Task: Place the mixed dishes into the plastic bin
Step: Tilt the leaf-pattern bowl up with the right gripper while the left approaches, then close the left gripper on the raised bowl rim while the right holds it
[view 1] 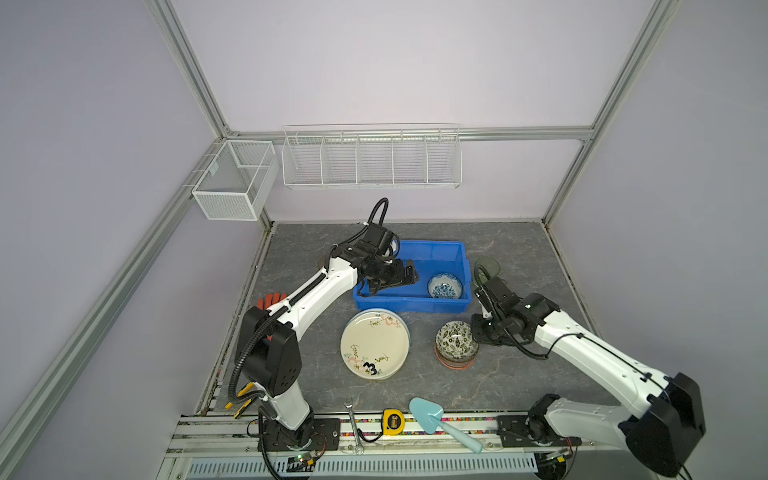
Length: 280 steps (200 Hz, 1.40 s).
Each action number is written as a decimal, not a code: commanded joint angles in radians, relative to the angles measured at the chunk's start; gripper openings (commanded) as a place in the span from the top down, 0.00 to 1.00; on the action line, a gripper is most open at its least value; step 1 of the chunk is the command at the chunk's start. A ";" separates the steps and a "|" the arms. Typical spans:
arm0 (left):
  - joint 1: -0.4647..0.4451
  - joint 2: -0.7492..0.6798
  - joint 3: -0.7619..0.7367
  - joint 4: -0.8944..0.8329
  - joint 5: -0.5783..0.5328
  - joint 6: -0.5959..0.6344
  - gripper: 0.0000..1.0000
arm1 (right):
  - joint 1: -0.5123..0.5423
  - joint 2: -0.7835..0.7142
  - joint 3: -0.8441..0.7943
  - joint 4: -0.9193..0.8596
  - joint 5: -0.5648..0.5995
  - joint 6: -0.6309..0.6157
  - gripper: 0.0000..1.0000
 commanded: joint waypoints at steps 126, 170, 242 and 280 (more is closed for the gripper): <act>-0.025 -0.018 -0.031 0.016 -0.013 -0.057 0.00 | -0.004 -0.006 0.003 0.008 -0.010 0.000 0.92; -0.105 -0.040 -0.053 0.029 -0.011 -0.114 0.02 | -0.004 -0.028 0.017 0.001 -0.010 0.000 0.93; -0.234 -0.076 -0.128 0.041 -0.017 -0.188 0.04 | -0.005 -0.071 0.072 -0.030 -0.005 -0.015 0.93; -0.282 -0.032 -0.089 0.035 -0.014 -0.191 0.09 | -0.004 -0.070 0.107 -0.075 -0.003 -0.023 0.93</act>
